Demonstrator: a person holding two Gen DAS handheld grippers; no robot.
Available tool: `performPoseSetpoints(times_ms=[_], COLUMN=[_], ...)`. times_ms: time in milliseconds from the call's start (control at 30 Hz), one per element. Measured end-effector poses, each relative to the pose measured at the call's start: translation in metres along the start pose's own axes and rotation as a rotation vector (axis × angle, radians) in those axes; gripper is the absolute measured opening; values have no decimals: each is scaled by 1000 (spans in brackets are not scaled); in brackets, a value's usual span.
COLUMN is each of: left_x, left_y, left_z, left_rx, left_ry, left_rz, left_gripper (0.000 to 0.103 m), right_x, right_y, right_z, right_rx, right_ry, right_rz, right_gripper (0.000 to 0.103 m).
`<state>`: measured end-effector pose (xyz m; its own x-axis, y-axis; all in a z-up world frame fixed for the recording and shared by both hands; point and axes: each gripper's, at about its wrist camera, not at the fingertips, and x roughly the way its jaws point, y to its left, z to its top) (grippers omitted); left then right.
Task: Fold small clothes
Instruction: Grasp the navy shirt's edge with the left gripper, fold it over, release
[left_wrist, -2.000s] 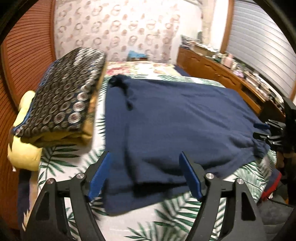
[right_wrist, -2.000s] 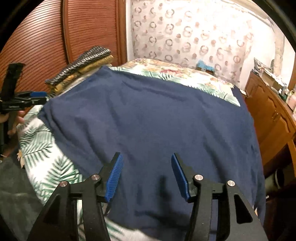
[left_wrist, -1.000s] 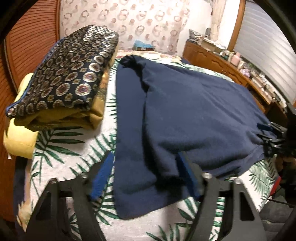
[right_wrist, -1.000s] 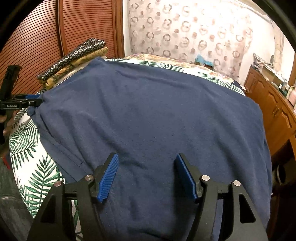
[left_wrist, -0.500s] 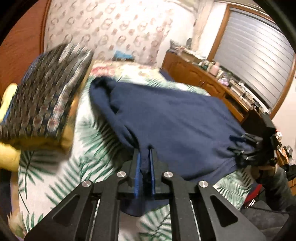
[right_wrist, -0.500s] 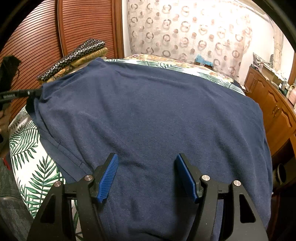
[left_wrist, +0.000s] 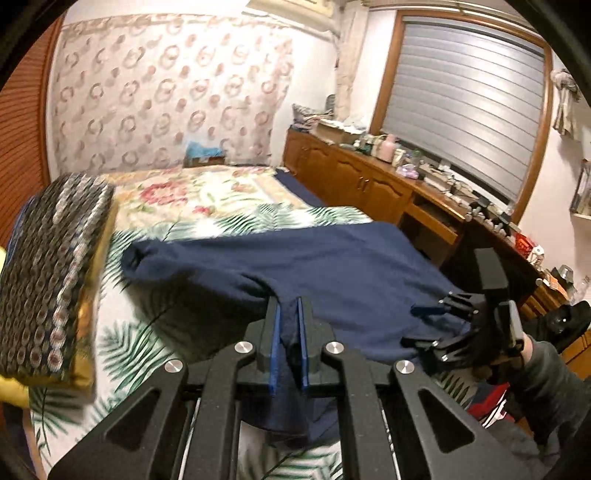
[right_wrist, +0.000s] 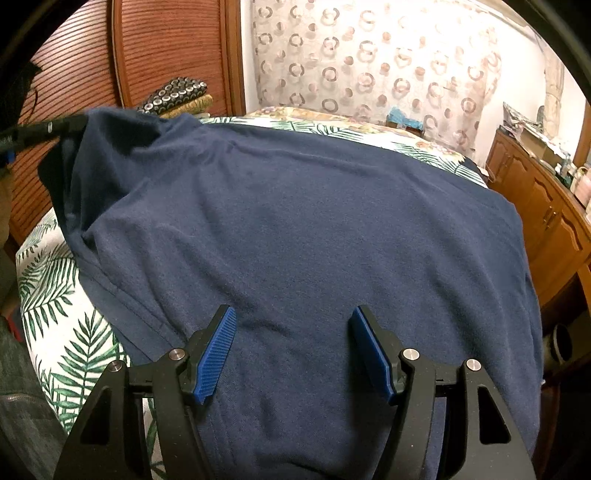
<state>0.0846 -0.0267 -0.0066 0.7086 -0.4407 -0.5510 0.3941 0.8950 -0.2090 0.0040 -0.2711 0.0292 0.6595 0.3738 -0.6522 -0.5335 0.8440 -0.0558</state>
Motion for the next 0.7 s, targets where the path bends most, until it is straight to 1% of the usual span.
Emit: performPoseSetpoints(times_ms=[33,67,133,267,433,567,700], left_x=[2,5,9,16,34,43,48], left_y=[-7,-12,-24,-50,-84,-109,-136], left_z=[6,10,18,34,56,73,86], left_rx=[16,30,58,107,178,215,250], left_ry=[1,0,2,-6,6,8,10], left_rz=[-16,-24,-50,-106,-162,-207,-254], left_gripper=[9,9,9,9,9,9,9], right_x=[-4,-9,-21,-40,-56,-70,-78], right_y=[-1,-2,-8,-22,-32,-39,-35], right_z=[2,3,5,6,2,0,-6], right_rx=[-4,-2,21,65,89,125,138], right_ry=[-7,-18,-50,-91,-114,-140,-154], right_rz=[-36,-49,-46,-80,-152,-179,-199], right_gripper=[67,67,67,67,67,67,67])
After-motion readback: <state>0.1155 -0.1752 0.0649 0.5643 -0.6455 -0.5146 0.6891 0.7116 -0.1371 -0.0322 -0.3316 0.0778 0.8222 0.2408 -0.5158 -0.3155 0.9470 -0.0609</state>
